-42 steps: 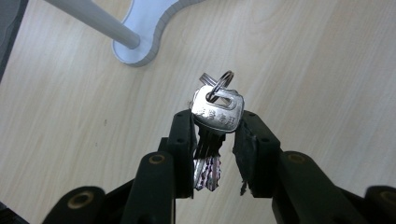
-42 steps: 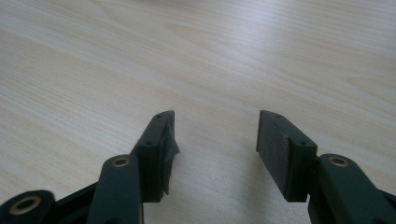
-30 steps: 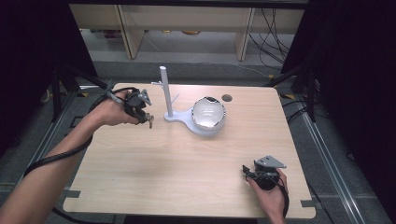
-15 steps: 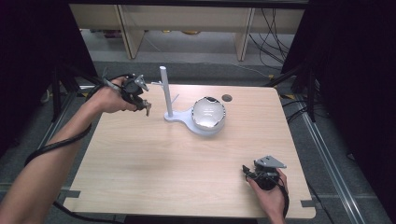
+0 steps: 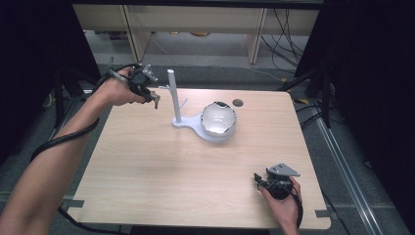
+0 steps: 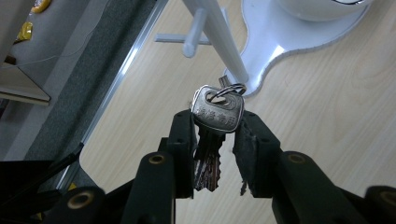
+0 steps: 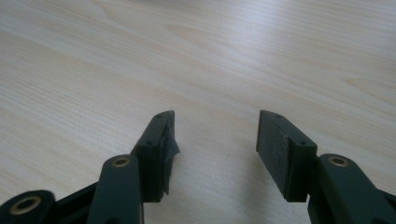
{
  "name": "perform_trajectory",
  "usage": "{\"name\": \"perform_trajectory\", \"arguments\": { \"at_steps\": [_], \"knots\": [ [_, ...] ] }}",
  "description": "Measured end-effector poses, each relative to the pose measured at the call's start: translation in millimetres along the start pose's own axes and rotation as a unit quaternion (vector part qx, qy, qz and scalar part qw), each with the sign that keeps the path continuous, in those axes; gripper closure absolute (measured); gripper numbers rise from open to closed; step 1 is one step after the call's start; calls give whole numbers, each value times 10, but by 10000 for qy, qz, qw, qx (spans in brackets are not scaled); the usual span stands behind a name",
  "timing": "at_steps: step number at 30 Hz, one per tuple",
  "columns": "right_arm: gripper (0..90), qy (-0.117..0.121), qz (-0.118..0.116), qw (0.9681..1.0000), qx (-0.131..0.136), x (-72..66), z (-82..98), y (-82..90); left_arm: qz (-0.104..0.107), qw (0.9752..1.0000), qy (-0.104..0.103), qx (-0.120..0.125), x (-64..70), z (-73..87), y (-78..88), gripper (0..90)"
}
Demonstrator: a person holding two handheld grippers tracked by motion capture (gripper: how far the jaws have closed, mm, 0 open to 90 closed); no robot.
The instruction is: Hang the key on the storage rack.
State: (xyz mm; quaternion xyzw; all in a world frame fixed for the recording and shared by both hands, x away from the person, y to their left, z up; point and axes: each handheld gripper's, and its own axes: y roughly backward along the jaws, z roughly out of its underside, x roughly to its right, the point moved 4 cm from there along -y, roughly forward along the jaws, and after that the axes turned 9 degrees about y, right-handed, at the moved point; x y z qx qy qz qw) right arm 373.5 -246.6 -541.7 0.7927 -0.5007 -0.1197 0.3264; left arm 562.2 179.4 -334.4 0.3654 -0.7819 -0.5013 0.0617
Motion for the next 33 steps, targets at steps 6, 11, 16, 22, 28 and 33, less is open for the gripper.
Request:
{"name": "perform_trajectory", "arguments": {
  "at_steps": [6,11,16,22,28,33],
  "knots": [
    [480,1,1,10000,-1,0,0,0,-22,10000,62,19,-69,-81,1,682],
    [481,-13,-5,10000,10,0,-1,2,-6,10000,53,50,-94,-182,-8,682],
    [481,-21,-16,10000,67,-4,-1,-6,10,10000,76,36,-111,-225,-34,682],
    [482,-67,-59,10000,-11,-10,1,3,6,10000,76,-15,-153,-249,-70,682],
    [482,-17,-15,10000,15,-2,-1,4,37,9999,95,-44,-178,-263,-97,681],
    [482,-5,-6,10000,11,0,0,3,58,9999,114,-82,-185,-294,-106,681]
  ]
}}
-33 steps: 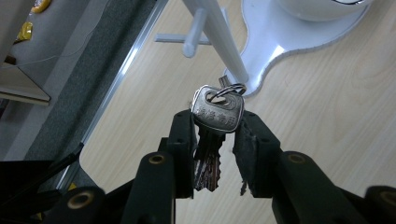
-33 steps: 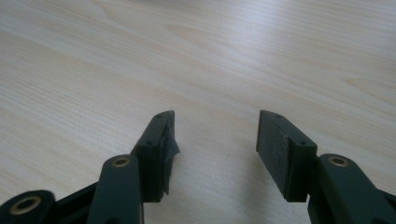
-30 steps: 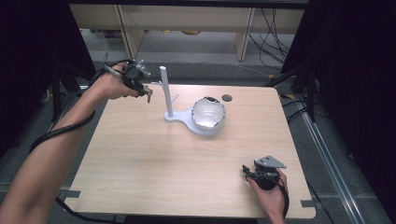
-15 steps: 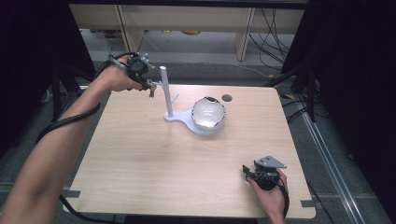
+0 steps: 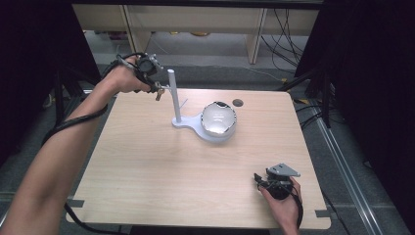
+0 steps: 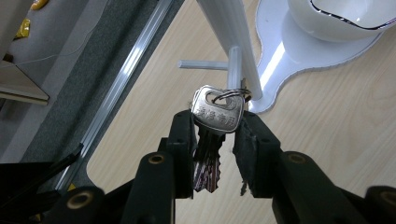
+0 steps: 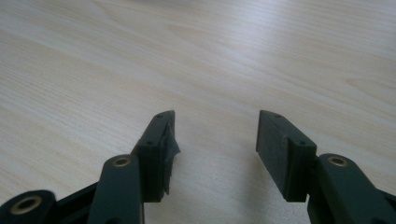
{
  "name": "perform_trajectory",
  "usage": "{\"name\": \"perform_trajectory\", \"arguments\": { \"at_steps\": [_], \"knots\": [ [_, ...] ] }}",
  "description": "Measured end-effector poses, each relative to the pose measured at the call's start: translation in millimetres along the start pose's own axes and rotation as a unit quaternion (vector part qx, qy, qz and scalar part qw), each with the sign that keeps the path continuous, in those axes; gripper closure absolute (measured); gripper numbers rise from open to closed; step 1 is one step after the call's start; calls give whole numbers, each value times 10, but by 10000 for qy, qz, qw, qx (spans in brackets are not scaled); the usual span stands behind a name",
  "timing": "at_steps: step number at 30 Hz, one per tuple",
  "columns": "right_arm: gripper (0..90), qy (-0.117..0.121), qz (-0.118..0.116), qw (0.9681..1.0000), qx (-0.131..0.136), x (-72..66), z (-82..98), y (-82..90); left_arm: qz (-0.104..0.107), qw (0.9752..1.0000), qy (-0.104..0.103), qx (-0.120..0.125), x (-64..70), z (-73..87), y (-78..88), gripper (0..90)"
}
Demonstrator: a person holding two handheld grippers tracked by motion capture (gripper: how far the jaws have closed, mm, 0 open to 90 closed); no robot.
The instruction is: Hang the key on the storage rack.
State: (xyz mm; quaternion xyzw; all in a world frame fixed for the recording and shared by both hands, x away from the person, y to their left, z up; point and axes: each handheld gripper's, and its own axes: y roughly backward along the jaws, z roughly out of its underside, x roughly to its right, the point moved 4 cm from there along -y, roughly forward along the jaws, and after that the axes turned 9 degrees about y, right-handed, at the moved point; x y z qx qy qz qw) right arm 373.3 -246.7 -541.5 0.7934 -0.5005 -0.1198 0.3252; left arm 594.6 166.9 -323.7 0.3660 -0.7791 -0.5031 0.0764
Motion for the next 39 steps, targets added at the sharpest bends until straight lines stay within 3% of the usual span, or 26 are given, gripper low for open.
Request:
{"name": "perform_trajectory", "arguments": {
  "at_steps": [4,14,15,19,22,30,34,37,39],
  "knots": [
    [482,-86,-81,9999,-28,-13,2,3,5,10000,-21,-43,-9,-10,-8,681],
    [481,8,-8,10000,-9,-3,3,5,2,10000,0,-61,-5,-50,-25,680],
    [481,-57,-89,9999,-42,-16,5,4,-19,9999,-72,-69,-11,-60,-20,680],
    [481,-9,-28,10000,37,-6,3,-5,-37,9998,-127,-156,-1,-76,-15,679],
    [481,14,-45,10000,50,-4,4,-8,-13,9998,-69,-161,-1,-74,-18,678],
    [480,-53,-89,9999,-59,-16,7,7,-90,9989,-379,-251,-18,-111,23,676],
    [479,30,-36,10000,-13,-4,6,2,-110,9981,-470,-373,-24,-126,52,694],
    [478,32,-38,10000,-18,-5,6,1,-117,9986,-422,-298,-17,-167,64,715],
    [479,-34,-44,10000,-33,-16,7,3,-138,9978,-546,-361,-7,-189,53,715]
  ]
}}
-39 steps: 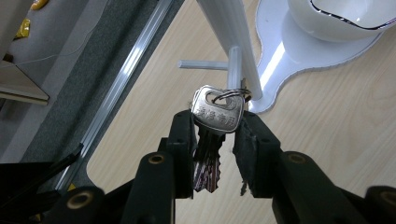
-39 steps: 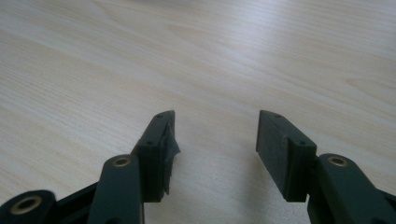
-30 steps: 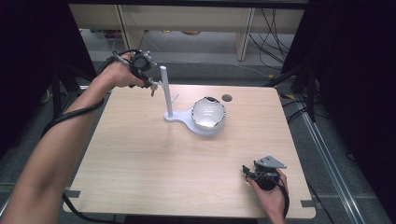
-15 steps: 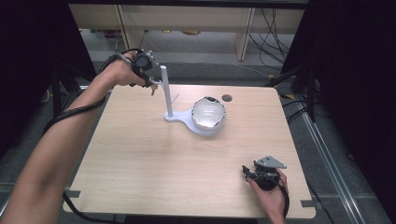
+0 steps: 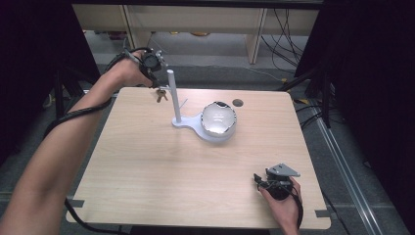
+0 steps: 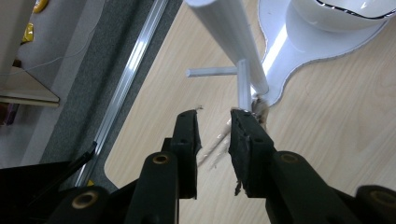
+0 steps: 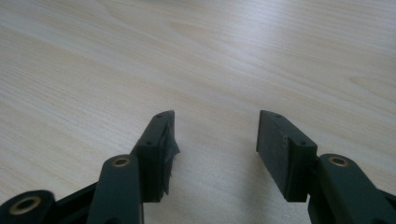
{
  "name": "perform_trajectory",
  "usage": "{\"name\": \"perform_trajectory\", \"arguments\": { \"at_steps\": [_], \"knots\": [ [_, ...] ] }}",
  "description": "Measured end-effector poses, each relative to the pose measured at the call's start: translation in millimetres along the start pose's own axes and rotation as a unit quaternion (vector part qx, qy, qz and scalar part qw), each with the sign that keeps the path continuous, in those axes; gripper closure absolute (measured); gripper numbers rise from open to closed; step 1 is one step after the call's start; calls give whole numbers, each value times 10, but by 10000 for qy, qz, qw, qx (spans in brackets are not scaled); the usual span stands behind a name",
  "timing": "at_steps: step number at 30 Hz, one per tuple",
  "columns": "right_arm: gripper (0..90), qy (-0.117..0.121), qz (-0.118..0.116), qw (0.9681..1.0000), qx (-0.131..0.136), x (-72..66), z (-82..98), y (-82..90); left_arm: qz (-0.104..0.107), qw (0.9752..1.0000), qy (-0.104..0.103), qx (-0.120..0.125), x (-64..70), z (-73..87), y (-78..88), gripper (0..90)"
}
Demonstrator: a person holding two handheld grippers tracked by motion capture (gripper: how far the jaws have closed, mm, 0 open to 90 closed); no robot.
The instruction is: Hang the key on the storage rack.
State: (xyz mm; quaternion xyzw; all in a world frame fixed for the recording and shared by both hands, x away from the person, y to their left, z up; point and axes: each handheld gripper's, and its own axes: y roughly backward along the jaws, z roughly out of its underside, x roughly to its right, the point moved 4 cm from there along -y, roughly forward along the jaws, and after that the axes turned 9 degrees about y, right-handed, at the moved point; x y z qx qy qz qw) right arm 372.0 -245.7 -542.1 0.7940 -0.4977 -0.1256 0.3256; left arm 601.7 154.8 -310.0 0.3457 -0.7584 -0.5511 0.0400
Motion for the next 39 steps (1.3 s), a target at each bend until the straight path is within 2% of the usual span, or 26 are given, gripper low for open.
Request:
{"name": "perform_trajectory", "arguments": {
  "at_steps": [1,4,5,10,11,14,16,18,21,23,25,27,28,34,35,38,39],
  "knots": [
    [479,127,11,9999,26,19,-2,-3,-10,10000,-6,9,7,-12,-11,715],
    [478,123,8,9999,30,20,-1,-1,-20,9999,54,115,24,-50,-17,712],
    [478,121,16,9999,18,21,0,4,-32,9999,-8,114,22,-61,-5,711],
    [478,106,-13,9999,11,20,2,2,-1,9995,12,314,67,-79,77,680],
    [478,126,20,9999,19,23,1,4,-2,9992,133,387,83,-57,99,676],
    [478,96,-23,10000,8,17,3,3,-34,9992,117,380,72,-27,124,657],
    [477,95,-18,10000,16,16,2,3,-43,9988,176,446,72,4,148,640],
    [477,103,-156,9998,10,11,2,-5,-43,9987,165,479,77,39,178,632],
    [477,92,-144,9999,8,10,2,-6,-30,9981,255,559,105,91,216,624],
    [477,74,-38,10000,18,10,1,-4,-23,9977,288,610,120,128,233,616],
    [477,101,-157,9998,-15,14,2,-4,-17,9975,302,632,139,171,237,608],
    [477,127,34,9999,15,21,1,2,-26,9972,328,665,152,213,239,594],
    [477,132,17,9999,22,20,0,-1,-14,9971,347,682,162,237,239,588],
    [476,78,-29,10000,-1,11,2,-2,26,9951,495,859,225,387,238,560],
    [476,104,6,9999,12,17,1,-1,45,9934,604,971,255,442,230,552],
    [475,133,24,9999,24,21,1,0,48,9928,661,1001,279,504,232,542],
    [475,130,25,9999,27,21,1,0,55,9900,810,1155,319,560,229,532]
  ]
}}
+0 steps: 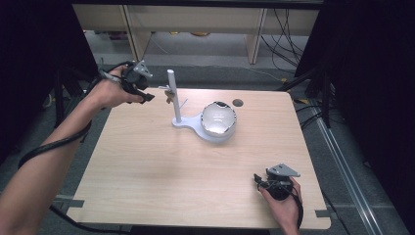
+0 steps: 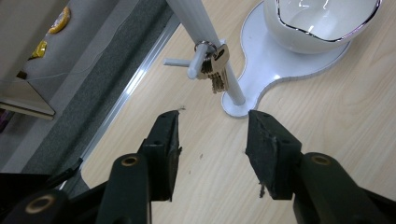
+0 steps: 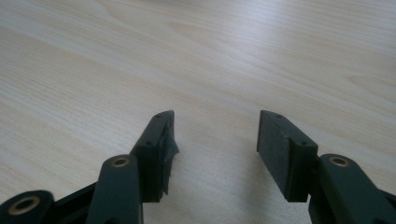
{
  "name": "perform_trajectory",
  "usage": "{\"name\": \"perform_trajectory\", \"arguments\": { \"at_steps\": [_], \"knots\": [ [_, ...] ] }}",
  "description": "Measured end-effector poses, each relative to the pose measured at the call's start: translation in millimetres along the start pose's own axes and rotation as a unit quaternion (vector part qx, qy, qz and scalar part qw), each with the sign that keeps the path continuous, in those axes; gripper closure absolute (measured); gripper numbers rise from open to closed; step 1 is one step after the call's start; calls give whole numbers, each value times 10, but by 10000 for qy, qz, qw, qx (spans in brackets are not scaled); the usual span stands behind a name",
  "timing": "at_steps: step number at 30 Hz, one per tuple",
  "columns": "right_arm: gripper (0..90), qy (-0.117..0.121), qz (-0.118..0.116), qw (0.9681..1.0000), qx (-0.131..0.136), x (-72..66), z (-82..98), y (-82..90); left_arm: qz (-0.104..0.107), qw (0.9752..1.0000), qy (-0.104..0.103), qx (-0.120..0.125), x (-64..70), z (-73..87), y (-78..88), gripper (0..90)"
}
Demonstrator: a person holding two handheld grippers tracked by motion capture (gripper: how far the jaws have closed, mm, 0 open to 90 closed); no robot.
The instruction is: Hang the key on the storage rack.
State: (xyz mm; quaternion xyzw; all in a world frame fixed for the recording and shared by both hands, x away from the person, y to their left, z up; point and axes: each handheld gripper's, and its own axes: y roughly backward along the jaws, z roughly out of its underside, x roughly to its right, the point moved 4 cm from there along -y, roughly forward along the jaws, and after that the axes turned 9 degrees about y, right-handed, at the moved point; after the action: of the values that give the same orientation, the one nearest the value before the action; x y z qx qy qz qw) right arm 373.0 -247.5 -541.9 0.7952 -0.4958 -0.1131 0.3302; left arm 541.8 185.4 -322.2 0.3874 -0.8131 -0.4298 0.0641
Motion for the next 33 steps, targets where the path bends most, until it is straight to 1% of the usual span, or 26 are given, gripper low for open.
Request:
{"name": "perform_trajectory", "arguments": {
  "at_steps": [1,5,6,7,8,11,13,14,15,16,17,19,20,21,22,23,24,25,26,27,28,29,30,31,32,33],
  "knots": [
    [475,0,0,10000,0,0,0,0,0,10000,0,0,0,0,0,529],
    [473,-28,-179,9998,-45,-6,2,-3,55,9987,355,358,90,141,21,529],
    [474,-43,-167,9998,-31,-10,1,-5,43,9980,449,449,137,227,24,526],
    [474,-43,-167,9998,-31,-10,1,-5,43,9980,449,449,137,227,24,525],
    [473,5,17,10000,3,0,0,1,35,9976,480,488,165,271,26,516],
    [473,-71,-87,9999,-2,-14,1,-7,64,9949,694,736,236,401,33,510],
    [473,-45,-16,10000,-24,-2,3,0,39,9927,798,902,294,491,32,502],
    [473,-43,-11,10000,-39,0,5,-2,24,9925,759,956,341,590,27,500],
    [473,-43,-11,10000,-39,0,5,-2,24,9925,759,956,341,590,27,496],
    [472,-45,-10,10000,-38,0,5,-2,72,9911,893,983,425,697,5,491],
    [472,-45,-10,10000,-38,0,5,-2,72,9911,893,983,425,697,5,482],
    [472,-43,-22,10000,-55,-1,4,-1,90,9903,947,1011,491,799,-10,475],
    [471,-40,-20,10000,-17,-2,2,4,98,9894,978,1066,547,900,-24,466],
    [471,-40,-20,10000,-17,-2,2,4,98,9894,978,1066,547,900,-24,465],
    [470,-133,-41,9999,-24,-15,3,9,93,9867,1100,1190,588,945,-41,460],
    [470,-132,-40,9999,-23,-14,3,10,57,9886,1039,1088,605,1007,-28,454],
    [470,-136,-43,9999,-19,-14,3,10,42,9857,1174,1211,671,1114,-40,452],
    [470,-136,-43,9999,-19,-14,3,10,42,9857,1174,1211,671,1114,-40,451],
    [470,-148,-44,9999,-22,-15,3,11,56,9829,1296,1310,713,1167,-56,451],
    [469,-152,-46,9999,-22,-15,3,11,20,9823,1199,1437,717,1197,-75,448],
    [469,-143,-43,9999,-29,-14,4,10,9,9780,1348,1592,809,1329,-133,439],
    [469,-143,-43,9999,-29,-14,4,10,9,9780,1348,1592,809,1329,-133,436],
    [468,-138,-42,9999,-24,-13,4,10,-47,9789,1362,1524,892,1463,-191,432],
    [468,-138,-42,9999,-24,-13,4,10,-47,9789,1362,1524,892,1463,-191,426],
    [468,-124,-33,9999,-9,-11,3,11,1,9760,1463,1615,982,1578,-265,422],
    [468,-124,-33,9999,-9,-11,3,11,1,9760,1463,1615,982,1578,-265,419]
  ]
}}
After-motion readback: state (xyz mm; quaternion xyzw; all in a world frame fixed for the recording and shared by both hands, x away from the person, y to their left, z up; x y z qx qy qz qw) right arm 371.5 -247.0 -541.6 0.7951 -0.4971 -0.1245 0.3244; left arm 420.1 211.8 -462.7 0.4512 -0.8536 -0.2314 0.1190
